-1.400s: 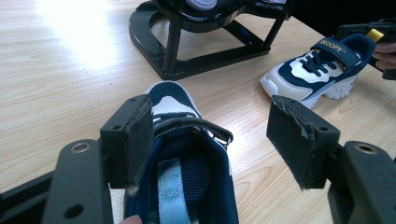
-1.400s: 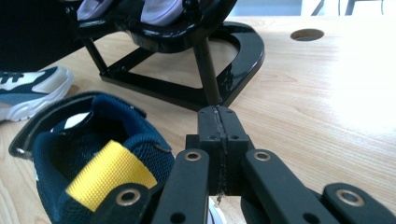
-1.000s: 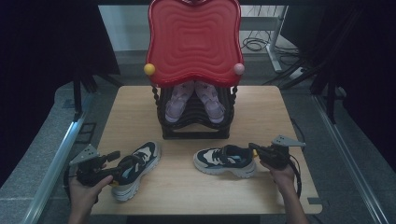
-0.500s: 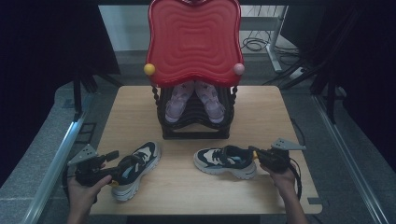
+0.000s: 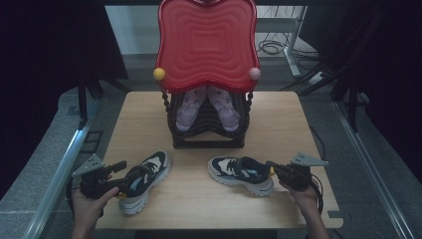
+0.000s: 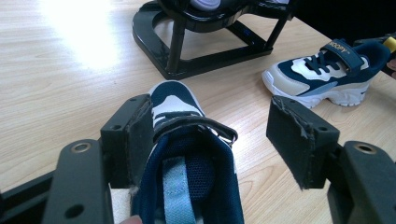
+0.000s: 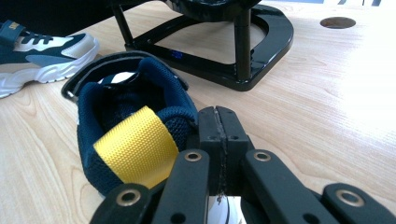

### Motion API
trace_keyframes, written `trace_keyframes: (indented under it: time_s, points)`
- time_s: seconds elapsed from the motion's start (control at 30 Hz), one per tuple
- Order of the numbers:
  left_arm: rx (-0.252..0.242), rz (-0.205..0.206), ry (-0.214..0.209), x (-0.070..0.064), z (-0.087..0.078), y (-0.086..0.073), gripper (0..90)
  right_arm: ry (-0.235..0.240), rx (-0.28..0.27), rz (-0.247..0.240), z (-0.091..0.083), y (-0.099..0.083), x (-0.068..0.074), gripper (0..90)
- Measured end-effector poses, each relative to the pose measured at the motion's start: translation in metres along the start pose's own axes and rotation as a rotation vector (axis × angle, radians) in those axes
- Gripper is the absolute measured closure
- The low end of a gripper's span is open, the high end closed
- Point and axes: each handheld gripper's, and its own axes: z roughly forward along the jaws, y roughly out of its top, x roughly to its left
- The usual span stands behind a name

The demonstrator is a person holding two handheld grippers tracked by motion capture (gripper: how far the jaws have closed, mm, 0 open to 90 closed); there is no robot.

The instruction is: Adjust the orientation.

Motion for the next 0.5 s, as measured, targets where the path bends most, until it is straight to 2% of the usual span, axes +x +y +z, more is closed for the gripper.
trace_keyframes:
  time_s: [0.3,0.5]
  points:
    - [0.0,0.0,-0.002,0.0,0.0,0.0,32.4,0.008,0.005,-0.016,-0.008,-0.004,0.004,90.0]
    - [0.001,-0.002,0.001,0.001,0.0,-0.001,32.4,0.01,0.006,-0.007,-0.013,-0.008,0.009,90.0]
